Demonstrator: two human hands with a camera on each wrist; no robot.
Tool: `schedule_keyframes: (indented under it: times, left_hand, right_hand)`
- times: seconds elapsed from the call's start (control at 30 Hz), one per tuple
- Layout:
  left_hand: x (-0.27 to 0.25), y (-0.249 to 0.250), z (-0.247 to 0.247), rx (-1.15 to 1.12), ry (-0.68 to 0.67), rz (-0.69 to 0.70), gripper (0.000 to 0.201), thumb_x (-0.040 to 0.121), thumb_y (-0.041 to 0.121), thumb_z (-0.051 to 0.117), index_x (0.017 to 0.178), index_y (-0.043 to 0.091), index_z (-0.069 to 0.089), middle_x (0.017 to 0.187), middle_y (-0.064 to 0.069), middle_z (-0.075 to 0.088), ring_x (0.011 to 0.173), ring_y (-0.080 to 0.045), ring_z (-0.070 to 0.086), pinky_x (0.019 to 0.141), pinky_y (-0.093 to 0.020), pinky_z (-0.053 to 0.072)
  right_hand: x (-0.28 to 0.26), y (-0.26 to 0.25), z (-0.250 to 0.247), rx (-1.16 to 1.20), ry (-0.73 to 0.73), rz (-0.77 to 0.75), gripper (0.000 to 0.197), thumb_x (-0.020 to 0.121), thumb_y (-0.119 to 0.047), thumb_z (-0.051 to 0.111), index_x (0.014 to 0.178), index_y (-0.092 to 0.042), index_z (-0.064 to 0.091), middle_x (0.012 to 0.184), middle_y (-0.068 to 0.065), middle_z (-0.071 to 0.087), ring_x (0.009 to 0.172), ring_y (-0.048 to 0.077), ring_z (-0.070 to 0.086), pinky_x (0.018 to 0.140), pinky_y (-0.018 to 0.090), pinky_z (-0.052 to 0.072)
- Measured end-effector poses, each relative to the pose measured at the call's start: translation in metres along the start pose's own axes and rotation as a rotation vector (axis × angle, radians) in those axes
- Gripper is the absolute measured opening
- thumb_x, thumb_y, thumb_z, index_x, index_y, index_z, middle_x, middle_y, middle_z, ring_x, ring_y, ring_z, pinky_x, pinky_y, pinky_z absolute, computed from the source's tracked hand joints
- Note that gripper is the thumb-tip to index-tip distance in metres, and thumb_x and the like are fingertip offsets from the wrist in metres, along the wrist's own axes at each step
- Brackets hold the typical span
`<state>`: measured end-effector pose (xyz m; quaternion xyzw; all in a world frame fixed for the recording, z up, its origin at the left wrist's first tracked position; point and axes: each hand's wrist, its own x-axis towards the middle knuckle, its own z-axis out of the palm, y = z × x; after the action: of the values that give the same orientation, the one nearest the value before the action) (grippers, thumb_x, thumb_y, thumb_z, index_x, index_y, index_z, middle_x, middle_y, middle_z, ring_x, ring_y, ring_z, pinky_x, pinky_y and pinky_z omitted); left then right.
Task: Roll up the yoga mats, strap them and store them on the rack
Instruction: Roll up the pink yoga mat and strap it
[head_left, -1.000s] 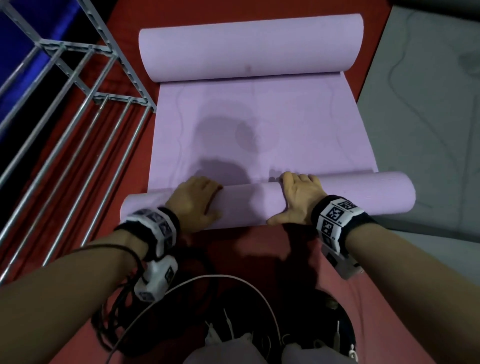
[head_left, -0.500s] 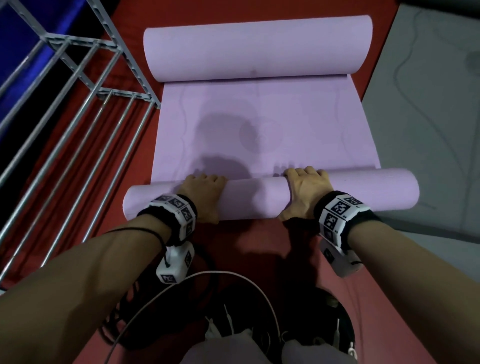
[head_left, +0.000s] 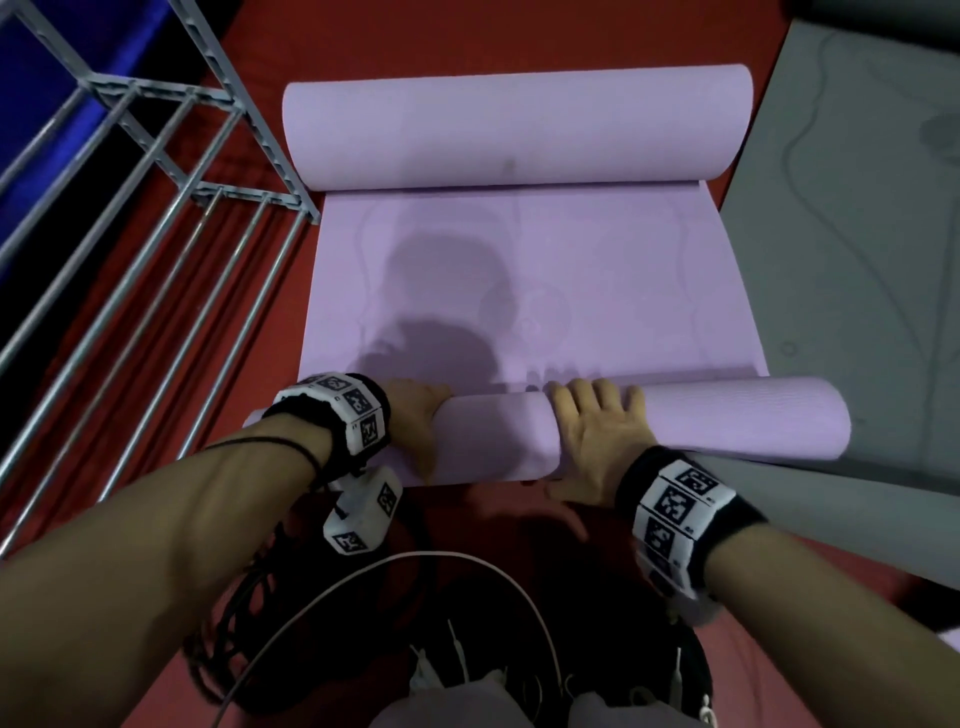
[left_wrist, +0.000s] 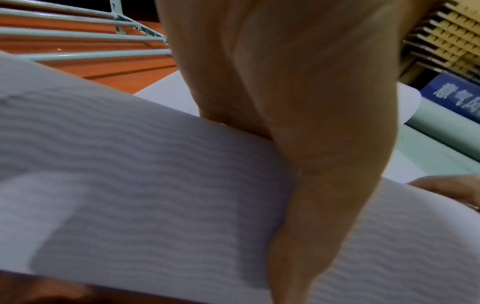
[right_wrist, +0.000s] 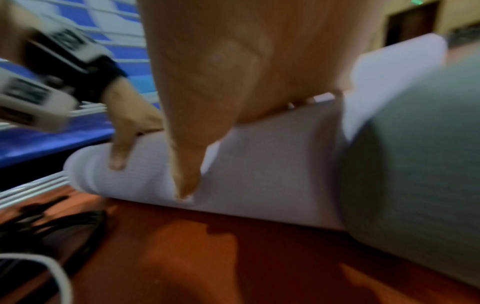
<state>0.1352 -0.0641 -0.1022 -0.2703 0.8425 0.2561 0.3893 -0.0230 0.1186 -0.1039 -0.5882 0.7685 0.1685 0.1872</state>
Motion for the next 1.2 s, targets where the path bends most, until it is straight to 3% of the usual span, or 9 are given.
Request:
schedule_keyframes:
  times: [0.13, 0.23, 0.33, 0.4, 0.5, 0.6, 0.77, 1.07, 1.2]
  left_hand:
    - [-0.006, -0.014, -0.009, -0.100, 0.083, 0.016, 0.117, 0.046, 0.045, 0.084, 0.147, 0.025, 0.029, 0.144, -0.005, 0.044, 0.128, -0.024, 0.044, 0.107, -0.032, 0.035]
    - [-0.017, -0.023, -0.011, -0.027, 0.287, 0.084, 0.116, 0.041, 0.074, 0.064, 0.142, 0.023, 0.039, 0.135, -0.005, 0.046, 0.126, -0.025, 0.043, 0.104, -0.034, 0.036]
    - [-0.025, -0.023, -0.004, 0.062, 0.387, 0.166, 0.096, 0.055, 0.072, 0.051, 0.137, 0.022, 0.048, 0.130, -0.003, 0.052, 0.119, -0.025, 0.049, 0.100, -0.036, 0.040]
    - [-0.026, -0.019, 0.002, 0.159, 0.369, 0.116, 0.089, 0.071, 0.064, 0.054, 0.147, 0.021, 0.035, 0.144, -0.003, 0.043, 0.128, -0.026, 0.043, 0.106, -0.033, 0.035]
    - [-0.017, -0.008, 0.012, 0.336, 0.303, 0.005, 0.113, 0.069, 0.071, 0.063, 0.152, 0.012, 0.013, 0.155, -0.006, 0.027, 0.136, -0.029, 0.034, 0.112, -0.039, 0.029]
    - [-0.004, -0.004, 0.013, 0.329, 0.338, -0.041, 0.126, 0.056, 0.071, 0.073, 0.150, 0.012, 0.014, 0.151, -0.008, 0.031, 0.133, -0.030, 0.037, 0.111, -0.044, 0.030]
    - [0.000, -0.003, 0.002, 0.275, 0.330, -0.061, 0.115, 0.056, 0.058, 0.081, 0.147, 0.018, 0.023, 0.144, -0.006, 0.040, 0.128, -0.030, 0.043, 0.106, -0.043, 0.036]
    - [-0.001, -0.001, -0.006, 0.109, 0.099, -0.022, 0.081, 0.051, 0.042, 0.088, 0.121, 0.026, 0.050, 0.116, -0.004, 0.063, 0.104, -0.025, 0.060, 0.090, -0.034, 0.049]
    - [0.002, 0.002, -0.003, 0.059, 0.022, -0.017, 0.082, 0.054, 0.037, 0.089, 0.126, 0.026, 0.050, 0.116, -0.002, 0.062, 0.107, -0.024, 0.059, 0.093, -0.035, 0.049]
  right_hand:
    - [0.016, 0.015, -0.005, 0.161, 0.059, -0.015, 0.112, 0.057, -0.079, 0.067, 0.144, -0.020, 0.029, 0.139, 0.008, 0.038, 0.124, 0.033, 0.041, 0.103, 0.050, 0.029]
    - [0.031, 0.026, -0.015, 0.234, 0.088, -0.043, 0.105, 0.055, -0.080, 0.068, 0.131, -0.014, 0.039, 0.128, 0.006, 0.042, 0.117, 0.031, 0.041, 0.099, 0.044, 0.034]
    - [0.037, 0.030, -0.015, 0.151, 0.083, -0.075, 0.114, 0.048, -0.094, 0.040, 0.128, -0.013, 0.043, 0.129, 0.007, 0.047, 0.121, 0.030, 0.037, 0.108, 0.048, 0.026]
    - [0.036, 0.032, -0.014, 0.087, 0.091, -0.050, 0.119, 0.046, -0.096, 0.019, 0.133, -0.019, 0.042, 0.134, 0.005, 0.047, 0.124, 0.029, 0.036, 0.108, 0.050, 0.023]
    - [0.036, 0.032, -0.014, 0.056, 0.085, -0.019, 0.118, 0.050, -0.094, 0.008, 0.140, -0.025, 0.038, 0.139, 0.002, 0.046, 0.123, 0.029, 0.038, 0.101, 0.046, 0.028]
    - [0.041, 0.033, -0.018, 0.127, 0.035, -0.015, 0.112, 0.061, -0.091, 0.024, 0.149, -0.022, 0.028, 0.147, 0.006, 0.042, 0.128, 0.032, 0.039, 0.108, 0.044, 0.029]
    - [0.040, 0.031, -0.019, 0.049, 0.015, -0.055, 0.120, 0.057, -0.070, 0.075, 0.150, -0.018, 0.019, 0.146, 0.011, 0.036, 0.132, 0.034, 0.040, 0.116, 0.049, 0.021]
    - [0.023, 0.033, -0.021, 0.209, -0.075, -0.045, 0.101, 0.051, -0.064, 0.079, 0.137, -0.032, 0.038, 0.124, -0.002, 0.056, 0.111, 0.024, 0.055, 0.097, 0.034, 0.040]
    - [0.015, 0.033, -0.023, 0.226, -0.146, -0.036, 0.102, 0.059, -0.061, 0.077, 0.145, -0.029, 0.030, 0.137, -0.001, 0.051, 0.124, 0.023, 0.048, 0.108, 0.038, 0.031]
